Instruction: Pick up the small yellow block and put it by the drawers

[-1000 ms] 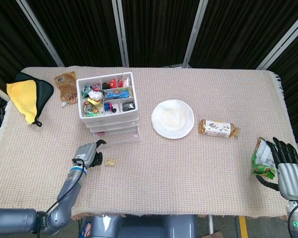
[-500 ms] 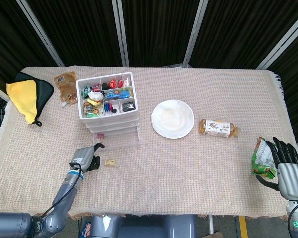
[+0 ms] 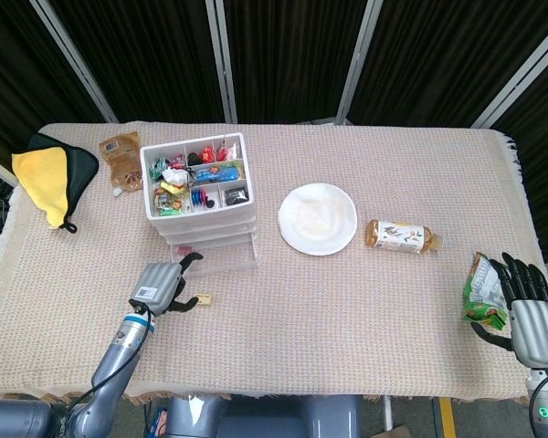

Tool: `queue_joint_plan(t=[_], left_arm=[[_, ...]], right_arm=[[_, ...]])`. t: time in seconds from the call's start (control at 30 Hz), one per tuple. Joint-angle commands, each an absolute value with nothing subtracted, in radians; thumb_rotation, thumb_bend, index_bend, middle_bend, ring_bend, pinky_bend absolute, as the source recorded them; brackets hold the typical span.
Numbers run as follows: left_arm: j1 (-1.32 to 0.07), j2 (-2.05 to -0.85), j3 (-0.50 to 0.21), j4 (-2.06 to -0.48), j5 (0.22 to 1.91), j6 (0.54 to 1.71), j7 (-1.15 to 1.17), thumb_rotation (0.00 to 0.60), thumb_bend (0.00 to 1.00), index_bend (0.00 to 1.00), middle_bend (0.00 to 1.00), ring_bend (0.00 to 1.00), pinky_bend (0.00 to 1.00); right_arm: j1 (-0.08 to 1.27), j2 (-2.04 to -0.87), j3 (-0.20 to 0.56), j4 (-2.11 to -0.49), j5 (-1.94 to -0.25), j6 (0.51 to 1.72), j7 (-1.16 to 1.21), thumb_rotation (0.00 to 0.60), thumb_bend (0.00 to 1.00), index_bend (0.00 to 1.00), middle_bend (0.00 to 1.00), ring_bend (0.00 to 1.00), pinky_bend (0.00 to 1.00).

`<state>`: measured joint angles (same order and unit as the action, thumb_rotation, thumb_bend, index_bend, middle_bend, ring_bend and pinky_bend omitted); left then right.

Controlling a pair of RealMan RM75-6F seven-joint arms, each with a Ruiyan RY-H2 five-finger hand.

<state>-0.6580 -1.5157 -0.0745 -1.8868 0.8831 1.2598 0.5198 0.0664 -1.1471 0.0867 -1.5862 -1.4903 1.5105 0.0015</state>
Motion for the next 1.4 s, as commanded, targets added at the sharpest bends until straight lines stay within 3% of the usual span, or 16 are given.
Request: queue_joint_plan(t=[0.03, 0.23, 0.63, 1.4], left_arm=[[-0.622, -1.487, 0.023, -1.904, 1.065, 1.324, 0.569, 0.6, 0.24, 0.34, 1.0, 0.9, 0.69], [-0.599, -1.459, 0.063, -1.946, 1.098, 1.319, 0.601, 0.6, 0.24, 0.42, 1.0, 0.93, 0.72], [-0.624, -1.446, 0.003, -1.929, 0.899, 1.255, 0.713, 0.6, 0.24, 0.41, 1.0, 0.93, 0.72], [-0.703, -1.631, -0.071, -1.759, 0.71, 1.207, 0.833, 0.6, 0.29, 0.39, 1.0, 0.93, 0.72]], right_arm=[[0.067, -1.147, 0.087, -1.587, -1.49, 1.51, 0.002, 0.6, 0.04, 0.09, 0.0, 0.0, 0.0], [0.067, -1.15, 0.086, -1.583, -1.497, 1.515, -0.008, 0.6, 0.03, 0.09, 0.0, 0.0, 0.0], [0.065, -1.152, 0.093, -1.584, -1.49, 1.521, 0.011, 0.6, 0.03, 0.09, 0.0, 0.0, 0.0], [0.058, -1.169, 0.11, -1.578, -1.482, 1.546, 0.063, 0.6, 0.05, 0.09, 0.0, 0.0, 0.0]])
